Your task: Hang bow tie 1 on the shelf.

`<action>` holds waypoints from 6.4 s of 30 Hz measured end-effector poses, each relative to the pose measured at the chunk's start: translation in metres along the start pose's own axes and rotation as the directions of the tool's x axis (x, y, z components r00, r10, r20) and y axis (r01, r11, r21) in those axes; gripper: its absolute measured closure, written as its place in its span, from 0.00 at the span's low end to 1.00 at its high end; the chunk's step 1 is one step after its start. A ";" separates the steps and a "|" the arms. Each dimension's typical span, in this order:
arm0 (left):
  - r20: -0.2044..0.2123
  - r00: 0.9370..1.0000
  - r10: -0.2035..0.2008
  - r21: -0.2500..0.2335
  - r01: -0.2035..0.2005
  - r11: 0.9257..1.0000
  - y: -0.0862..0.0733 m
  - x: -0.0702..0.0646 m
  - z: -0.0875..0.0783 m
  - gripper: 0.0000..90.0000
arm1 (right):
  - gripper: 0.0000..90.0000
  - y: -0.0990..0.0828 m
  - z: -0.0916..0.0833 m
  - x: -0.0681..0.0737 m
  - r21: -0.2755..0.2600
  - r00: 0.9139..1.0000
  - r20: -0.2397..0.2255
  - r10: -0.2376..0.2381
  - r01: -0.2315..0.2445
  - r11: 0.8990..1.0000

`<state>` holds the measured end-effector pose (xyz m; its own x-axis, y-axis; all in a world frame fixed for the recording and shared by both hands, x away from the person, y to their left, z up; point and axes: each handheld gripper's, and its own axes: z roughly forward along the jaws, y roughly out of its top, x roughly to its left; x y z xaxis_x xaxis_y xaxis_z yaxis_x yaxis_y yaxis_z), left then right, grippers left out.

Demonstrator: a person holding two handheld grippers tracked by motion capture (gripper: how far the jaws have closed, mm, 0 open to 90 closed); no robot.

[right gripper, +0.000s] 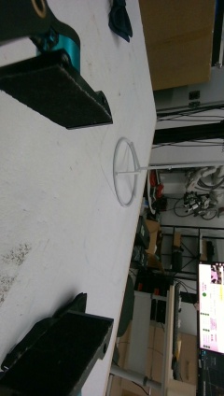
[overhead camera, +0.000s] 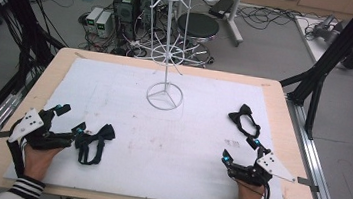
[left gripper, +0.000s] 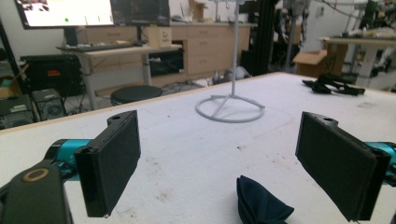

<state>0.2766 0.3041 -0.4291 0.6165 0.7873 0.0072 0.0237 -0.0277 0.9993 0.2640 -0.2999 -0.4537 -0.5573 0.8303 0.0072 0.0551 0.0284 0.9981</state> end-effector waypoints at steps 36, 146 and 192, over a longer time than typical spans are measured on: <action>0.291 0.955 0.055 0.650 -0.239 0.721 0.042 0.006 0.057 0.24 | 0.04 0.000 0.000 -0.001 -0.005 1.000 0.003 0.011 -0.011 1.000; 0.354 0.934 0.054 0.415 -0.208 0.886 0.112 -0.008 0.088 0.84 | 0.04 0.000 -0.001 -0.001 -0.005 1.000 0.004 0.016 -0.016 1.000; 0.274 0.962 0.009 0.265 -0.085 0.961 0.161 -0.039 0.177 0.84 | 0.04 0.000 -0.001 -0.001 -0.009 1.000 0.002 0.022 -0.022 1.000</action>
<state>0.3953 0.1598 -0.2746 0.8085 0.5884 0.0066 0.1790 -0.2566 0.9498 0.2641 -0.3012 -0.4540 -0.5542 0.8318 0.0294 0.0604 0.0050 0.9982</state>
